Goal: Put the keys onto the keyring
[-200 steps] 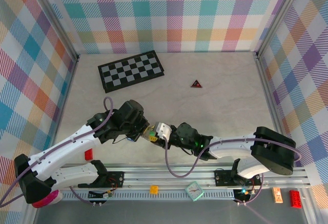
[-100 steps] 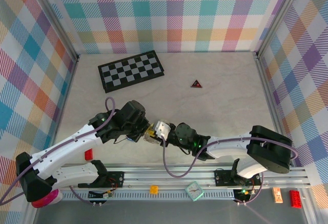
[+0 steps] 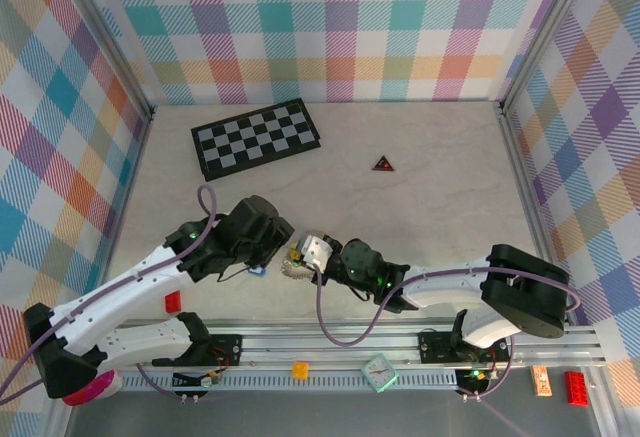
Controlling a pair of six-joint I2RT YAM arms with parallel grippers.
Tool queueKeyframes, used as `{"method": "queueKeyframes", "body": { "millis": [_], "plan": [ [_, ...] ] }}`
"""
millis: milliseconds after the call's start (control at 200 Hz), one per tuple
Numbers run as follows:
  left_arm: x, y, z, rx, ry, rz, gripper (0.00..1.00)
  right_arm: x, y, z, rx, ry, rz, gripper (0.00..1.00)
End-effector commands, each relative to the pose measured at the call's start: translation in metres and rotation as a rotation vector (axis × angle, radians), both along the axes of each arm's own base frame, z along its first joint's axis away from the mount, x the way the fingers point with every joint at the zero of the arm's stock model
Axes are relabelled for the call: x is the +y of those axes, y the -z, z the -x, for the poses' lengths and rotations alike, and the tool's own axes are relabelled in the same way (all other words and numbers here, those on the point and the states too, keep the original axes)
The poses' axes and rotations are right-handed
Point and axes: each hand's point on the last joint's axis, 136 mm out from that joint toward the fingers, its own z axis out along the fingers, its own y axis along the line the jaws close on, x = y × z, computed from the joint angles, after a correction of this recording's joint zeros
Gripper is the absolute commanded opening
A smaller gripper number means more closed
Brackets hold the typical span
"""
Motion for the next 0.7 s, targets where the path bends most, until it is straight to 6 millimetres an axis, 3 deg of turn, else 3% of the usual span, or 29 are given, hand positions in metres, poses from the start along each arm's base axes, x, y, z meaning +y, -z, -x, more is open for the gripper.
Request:
{"method": "queueKeyframes", "body": {
  "millis": [0,95,160,340,450,485,690],
  "plan": [
    [0.020,-0.054,-0.027,-0.343,0.122,-0.235,0.56,0.000,-0.022,0.003,0.032,-0.059,-0.034,0.00],
    [0.024,-0.067,-0.036,-0.520,0.296,-0.456,0.57,-0.010,-0.016,0.004,0.114,-0.116,0.007,0.00],
    [0.026,-0.062,-0.039,-0.596,0.406,-0.593,0.54,-0.017,-0.016,0.003,0.169,-0.156,0.018,0.00],
    [0.005,-0.042,-0.027,-0.871,0.808,-0.816,0.40,-0.036,-0.016,0.005,0.268,-0.250,0.080,0.00],
    [-0.011,-0.024,-0.009,-1.038,1.040,-0.864,0.36,-0.043,-0.018,0.006,0.281,-0.286,0.115,0.00],
    [-0.019,-0.026,-0.006,-1.102,1.079,-0.862,0.36,-0.045,-0.020,0.007,0.280,-0.301,0.123,0.00],
    [-0.050,0.001,0.012,-1.208,1.345,-0.809,0.28,-0.047,-0.030,0.015,0.261,-0.390,0.185,0.00]
  ]
}}
